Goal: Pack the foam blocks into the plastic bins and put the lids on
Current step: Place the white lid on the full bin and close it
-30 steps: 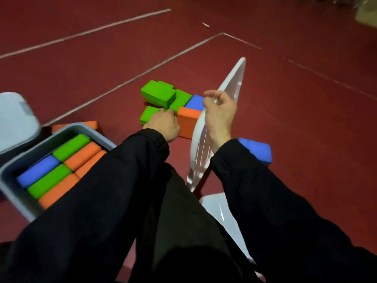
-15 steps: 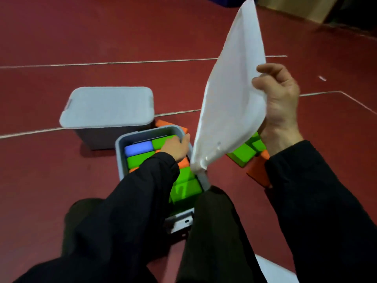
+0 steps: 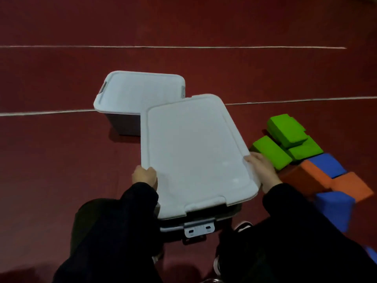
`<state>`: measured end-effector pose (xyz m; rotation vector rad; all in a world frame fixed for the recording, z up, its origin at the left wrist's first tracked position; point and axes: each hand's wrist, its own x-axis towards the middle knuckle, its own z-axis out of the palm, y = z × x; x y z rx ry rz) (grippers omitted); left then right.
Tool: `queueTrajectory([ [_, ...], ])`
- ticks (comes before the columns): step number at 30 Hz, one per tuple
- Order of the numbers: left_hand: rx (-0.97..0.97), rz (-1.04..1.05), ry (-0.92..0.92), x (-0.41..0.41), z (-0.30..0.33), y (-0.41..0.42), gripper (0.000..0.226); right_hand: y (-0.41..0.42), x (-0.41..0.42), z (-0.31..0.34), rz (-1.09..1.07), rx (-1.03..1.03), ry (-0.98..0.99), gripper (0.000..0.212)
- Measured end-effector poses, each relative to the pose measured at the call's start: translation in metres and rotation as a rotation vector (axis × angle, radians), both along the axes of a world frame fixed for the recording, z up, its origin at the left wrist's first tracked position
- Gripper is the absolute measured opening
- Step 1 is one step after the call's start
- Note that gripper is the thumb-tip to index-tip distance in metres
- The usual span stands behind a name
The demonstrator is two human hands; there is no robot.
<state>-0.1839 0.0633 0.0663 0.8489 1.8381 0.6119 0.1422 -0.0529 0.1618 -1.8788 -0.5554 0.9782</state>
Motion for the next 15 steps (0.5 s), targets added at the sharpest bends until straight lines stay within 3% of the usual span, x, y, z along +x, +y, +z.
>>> queueTrajectory([
  [4, -0.030, -0.176, 0.245, -0.007, -0.006, -0.011, 0.038, -0.012, -0.012, -0.083, 0.027, -0.240, -0.053, 0.030],
  [8, -0.156, -0.305, 0.358, -0.012, -0.033, -0.020, 0.041, -0.025, -0.021, -0.129, 0.067, -0.395, -0.156, 0.041],
  [12, -0.216, -0.299, 0.355, -0.003, -0.040, -0.017, 0.045, -0.016, -0.015, -0.151, 0.115, -0.614, -0.266, 0.046],
  [15, -0.254, -0.234, 0.301, 0.005, -0.046, -0.012, 0.048, 0.000, -0.017, -0.156, 0.081, -0.521, -0.251, 0.056],
])
